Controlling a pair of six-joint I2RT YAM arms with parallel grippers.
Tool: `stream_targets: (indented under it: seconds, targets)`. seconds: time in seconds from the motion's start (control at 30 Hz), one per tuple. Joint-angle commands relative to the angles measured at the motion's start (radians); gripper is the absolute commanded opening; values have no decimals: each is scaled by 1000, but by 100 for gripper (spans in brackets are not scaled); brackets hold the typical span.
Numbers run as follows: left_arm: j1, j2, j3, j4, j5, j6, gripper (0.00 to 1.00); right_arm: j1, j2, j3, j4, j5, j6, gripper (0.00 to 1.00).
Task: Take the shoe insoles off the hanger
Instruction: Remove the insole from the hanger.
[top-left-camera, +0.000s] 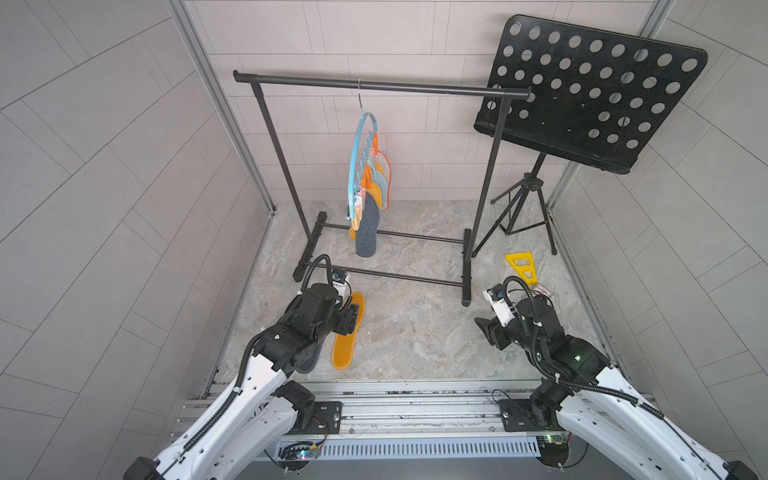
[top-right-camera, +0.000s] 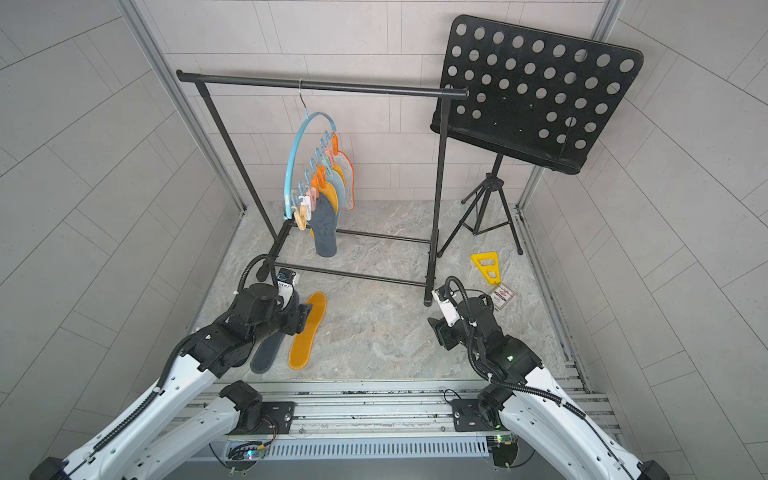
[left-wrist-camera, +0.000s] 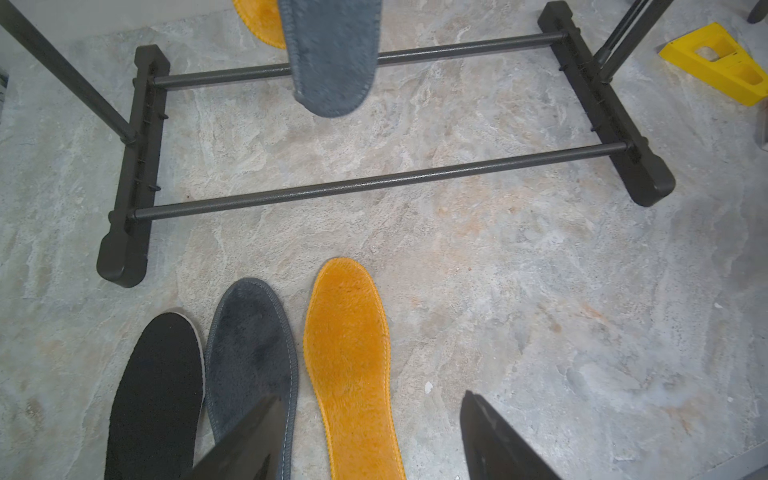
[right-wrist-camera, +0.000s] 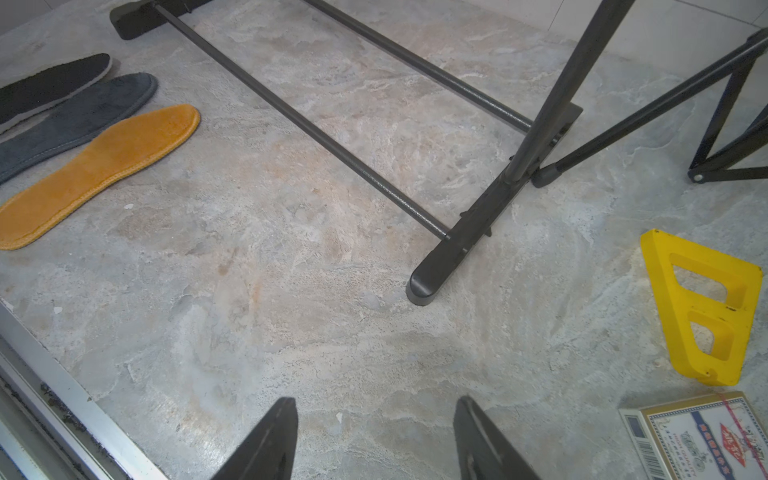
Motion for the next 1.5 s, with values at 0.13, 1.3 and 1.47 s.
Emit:
stream_targets:
  seconds: [0.13,1.3,1.47]
  targets:
    - [-37,-17,-14,11,-40,-30,74,-29,175,58,256,-160,69,59]
    - [-39,85,-8,1,-39,-9,73,22,1469,1610,375,-737,20,57]
    - [-43,75,-9,-3,-37,-8,73,20,1518,1636,392,-702,12,57]
